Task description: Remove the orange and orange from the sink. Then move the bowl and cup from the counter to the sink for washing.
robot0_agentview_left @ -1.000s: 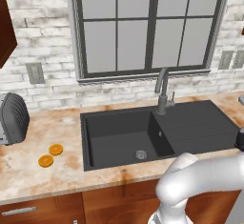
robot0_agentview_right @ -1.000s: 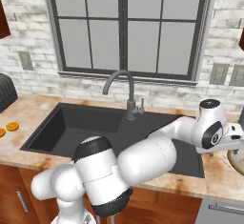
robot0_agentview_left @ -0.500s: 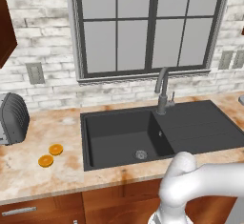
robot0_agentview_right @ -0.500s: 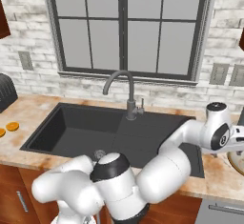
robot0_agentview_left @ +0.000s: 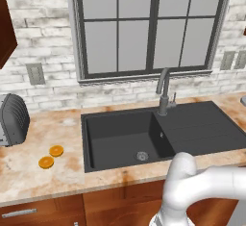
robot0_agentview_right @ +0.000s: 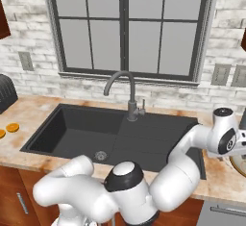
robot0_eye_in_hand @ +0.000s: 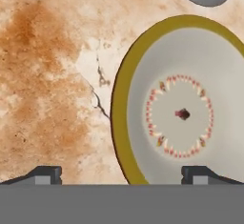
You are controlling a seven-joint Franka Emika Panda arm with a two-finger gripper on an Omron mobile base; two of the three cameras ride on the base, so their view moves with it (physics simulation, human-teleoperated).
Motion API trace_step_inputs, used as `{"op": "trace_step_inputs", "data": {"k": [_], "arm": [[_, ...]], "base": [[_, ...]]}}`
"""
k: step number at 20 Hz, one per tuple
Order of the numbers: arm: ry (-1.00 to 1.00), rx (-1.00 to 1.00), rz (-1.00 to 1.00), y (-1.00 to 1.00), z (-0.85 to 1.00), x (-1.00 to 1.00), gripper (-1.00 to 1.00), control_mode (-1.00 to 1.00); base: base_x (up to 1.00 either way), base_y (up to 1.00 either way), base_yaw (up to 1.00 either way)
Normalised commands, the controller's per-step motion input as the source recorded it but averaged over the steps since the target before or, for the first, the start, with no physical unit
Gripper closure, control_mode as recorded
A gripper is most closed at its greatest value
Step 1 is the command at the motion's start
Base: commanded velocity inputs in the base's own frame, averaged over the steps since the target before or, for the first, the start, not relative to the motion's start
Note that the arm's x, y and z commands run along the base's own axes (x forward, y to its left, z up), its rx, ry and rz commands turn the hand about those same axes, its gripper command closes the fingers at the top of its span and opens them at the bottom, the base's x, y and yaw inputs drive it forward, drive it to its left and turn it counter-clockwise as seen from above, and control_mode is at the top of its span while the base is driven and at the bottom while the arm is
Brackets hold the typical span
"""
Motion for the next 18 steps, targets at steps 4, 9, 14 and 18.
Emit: {"op": "trace_step_inputs", "data": {"k": [4,9,14,18], "arm": [[0.00,0.00,0.00,-0.20,-0.24,0.18,-1.00,-1.00],[0.00,0.00,0.00,-0.21,-0.22,0.17,-1.00,-1.00],[0.00,0.00,0.00,-0.22,-0.21,0.16,-1.00,-1.00],[0.00,0.00,0.00,-0.19,-0.21,0.15,1.00,-1.00]], "base": [[0.00,0.00,0.00],[0.00,0.00,0.00],[0.00,0.00,0.00],[0.00,0.00,0.00]]}}
